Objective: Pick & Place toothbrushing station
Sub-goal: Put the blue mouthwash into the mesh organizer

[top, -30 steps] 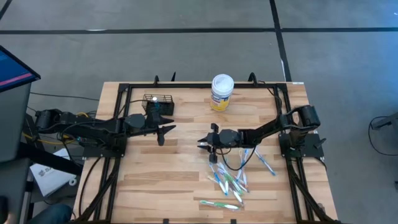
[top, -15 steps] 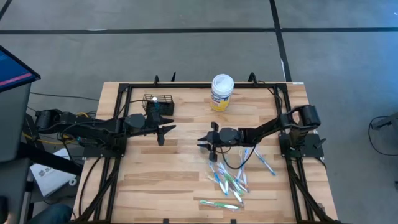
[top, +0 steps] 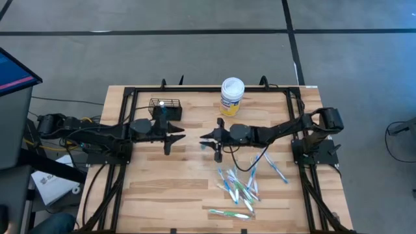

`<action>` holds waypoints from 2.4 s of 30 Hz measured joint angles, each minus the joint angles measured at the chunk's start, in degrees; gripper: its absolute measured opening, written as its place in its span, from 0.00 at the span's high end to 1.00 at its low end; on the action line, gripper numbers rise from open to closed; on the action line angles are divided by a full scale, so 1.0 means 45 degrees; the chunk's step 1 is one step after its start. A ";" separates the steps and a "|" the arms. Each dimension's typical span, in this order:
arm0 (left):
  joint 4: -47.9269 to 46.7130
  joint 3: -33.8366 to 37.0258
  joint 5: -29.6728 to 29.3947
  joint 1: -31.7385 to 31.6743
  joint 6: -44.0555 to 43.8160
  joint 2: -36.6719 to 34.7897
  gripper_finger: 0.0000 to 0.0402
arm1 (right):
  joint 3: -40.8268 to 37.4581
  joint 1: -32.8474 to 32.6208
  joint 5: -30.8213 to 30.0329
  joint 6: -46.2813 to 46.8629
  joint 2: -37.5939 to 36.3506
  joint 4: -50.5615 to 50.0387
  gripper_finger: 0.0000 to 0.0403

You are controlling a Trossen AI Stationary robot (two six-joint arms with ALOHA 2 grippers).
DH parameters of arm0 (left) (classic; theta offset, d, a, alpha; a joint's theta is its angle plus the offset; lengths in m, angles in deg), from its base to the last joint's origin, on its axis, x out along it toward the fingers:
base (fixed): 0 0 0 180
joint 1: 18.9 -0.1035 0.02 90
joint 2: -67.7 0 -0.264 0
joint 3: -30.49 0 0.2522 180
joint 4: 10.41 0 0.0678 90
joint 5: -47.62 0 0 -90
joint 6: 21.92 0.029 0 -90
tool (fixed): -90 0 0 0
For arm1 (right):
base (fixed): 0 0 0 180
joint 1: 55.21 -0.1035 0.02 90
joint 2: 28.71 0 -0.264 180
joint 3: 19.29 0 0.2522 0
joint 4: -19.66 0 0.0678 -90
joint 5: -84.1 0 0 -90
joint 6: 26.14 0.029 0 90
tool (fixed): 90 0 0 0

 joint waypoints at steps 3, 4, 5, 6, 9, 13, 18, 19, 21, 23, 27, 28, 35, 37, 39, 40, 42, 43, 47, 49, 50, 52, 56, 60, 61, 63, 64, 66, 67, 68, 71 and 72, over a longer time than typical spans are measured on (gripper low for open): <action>0.0553 0.0000 0.0007 0.0118 0.0092 0.0520 0.68 | 0.0763 0.0010 0.0333 -0.0204 0.0000 -0.0695 0.81; 0.0688 0.0000 0.0013 0.0151 0.0171 0.0684 0.68 | 0.0981 0.0010 0.0356 -0.0227 0.0000 -0.0944 0.81; 0.0952 0.0000 0.0017 0.0180 0.0221 0.0858 0.68 | 0.1181 0.0010 0.0369 -0.0256 0.0000 -0.1154 0.81; 0.1182 0.0000 0.0035 0.0217 0.0233 0.1013 0.68 | 0.1376 0.0010 0.0376 -0.0360 0.0000 -0.1360 0.81; 0.1832 0.0000 0.0612 0.0248 0.0386 0.1410 0.68 | 0.1793 0.0015 0.0465 -0.0436 0.0000 -0.1598 0.81; 0.3037 0.0000 0.1494 0.0248 0.0684 0.1824 0.68 | 0.2048 0.0015 0.0951 -0.0432 0.0000 -0.1688 0.81; 0.3475 0.0000 0.1779 0.0248 0.0816 0.2192 0.67 | 0.2049 0.0015 0.1527 -0.0432 0.0000 -0.1750 0.81; 0.3583 0.0000 0.1862 0.0246 0.0675 0.2267 0.66 | 0.2049 0.0015 0.1620 -0.0443 0.0000 -0.1706 0.81; 0.3997 0.0000 0.2428 0.0239 0.0584 0.2434 0.63 | 0.2049 0.0015 0.1624 -0.0464 0.0000 -0.1635 0.81; 0.4389 0.0000 0.3042 0.0244 0.0566 0.2663 0.60 | 0.2049 0.0015 0.1625 -0.0466 0.0000 -0.1629 0.81; 0.5111 0.0000 0.3233 0.0209 0.0199 0.3187 0.54 | 0.2049 0.0015 0.1783 -0.0530 0.0000 -0.1465 0.81; 0.5316 0.0000 0.3212 0.0209 0.0176 0.3345 0.53 | 0.2049 0.0015 0.1935 -0.0532 0.0000 -0.1408 0.81; 0.7277 -0.0005 0.3738 0.0209 -0.0175 0.4382 0.49 | 0.2049 0.0010 0.2057 -0.0810 0.0000 -0.1391 0.81; 0.7642 -0.0005 0.4000 0.0209 -0.0300 0.4588 0.49 | 0.2049 0.0013 0.2059 -0.0855 0.0000 -0.1351 0.81; 0.7856 -0.0010 0.4034 0.0209 -0.0434 0.4820 0.50 | 0.2049 0.0015 0.2079 -0.0860 0.0000 -0.1281 0.81; 0.7885 -0.0010 0.4040 0.0209 -0.0442 0.4935 0.51 | 0.2049 0.0015 0.2170 -0.0860 0.0000 -0.1270 0.81; 0.7937 -0.0031 0.4046 0.0209 -0.0447 0.5115 0.51 | 0.2049 0.0010 0.2286 -0.0864 0.0000 -0.1252 0.81; 0.7969 -0.0099 0.4051 0.0209 -0.0451 0.5220 0.51 | 0.2049 0.0010 0.2290 -0.0870 0.0000 -0.1231 0.81; 0.8048 -0.0572 0.4664 0.0209 -0.0462 0.5691 0.52 | 0.2049 0.0010 0.2298 -0.0901 0.0000 -0.1166 0.81; 0.8072 -0.0838 0.4989 0.0209 -0.0449 0.5938 0.53 | 0.2049 0.0010 0.2339 -0.0958 0.0000 -0.1143 0.81; 0.8106 -0.0984 0.5027 0.0209 -0.0457 0.6087 0.53 | 0.2049 0.0010 0.2326 -0.0975 0.0000 -0.1157 0.81; 0.8139 -0.1120 0.5060 0.0209 -0.0452 0.6296 0.53 | 0.2049 0.0010 0.2329 -0.0992 0.0000 -0.1237 0.81; 0.8121 -0.1200 0.5093 0.0209 -0.0453 0.6530 0.53 | 0.2049 0.0010 0.2383 -0.0992 0.0000 -0.1244 0.81; 0.8055 -0.1200 0.5348 0.0205 -0.0452 0.6458 0.60 | 0.2049 0.0015 0.2614 -0.1016 0.0000 -0.1309 0.81; 0.8047 -0.1200 0.5448 0.0205 -0.0442 0.6423 0.63 | 0.2049 0.0015 0.2611 -0.1044 0.0000 -0.1344 0.81; 0.7966 -0.1191 0.5641 0.0209 -0.0404 0.6329 0.69 | 0.2054 0.0006 0.2651 -0.1039 -0.0010 -0.1425 0.81; 0.7980 -0.1190 0.5683 0.0209 -0.0403 0.6321 0.72 | 0.2059 0.0005 0.2682 -0.1031 -0.0010 -0.1432 0.81; 0.7987 -0.1190 0.5772 0.0175 -0.0418 0.6321 0.76 | 0.2059 0.0005 0.2710 -0.0988 -0.0010 -0.1458 0.81; 0.7989 -0.1185 0.5781 0.0129 -0.0427 0.6321 0.78 | 0.2059 0.0000 0.2717 -0.0995 -0.0010 -0.1481 0.81; 0.7989 -0.1185 0.5787 0.0093 -0.0427 0.6321 0.79 | 0.2059 0.0000 0.2715 -0.1048 -0.0010 -0.1484 0.81; 0.8094 -0.1185 0.5697 -0.0053 -0.0474 0.6317 0.79 | 0.2059 0.0069 0.2558 -0.1218 -0.0010 -0.1512 0.72; 0.8165 -0.1198 0.5647 -0.0092 -0.0477 0.6286 0.79 | 0.2055 0.0113 0.2544 -0.1224 -0.0001 -0.1626 0.68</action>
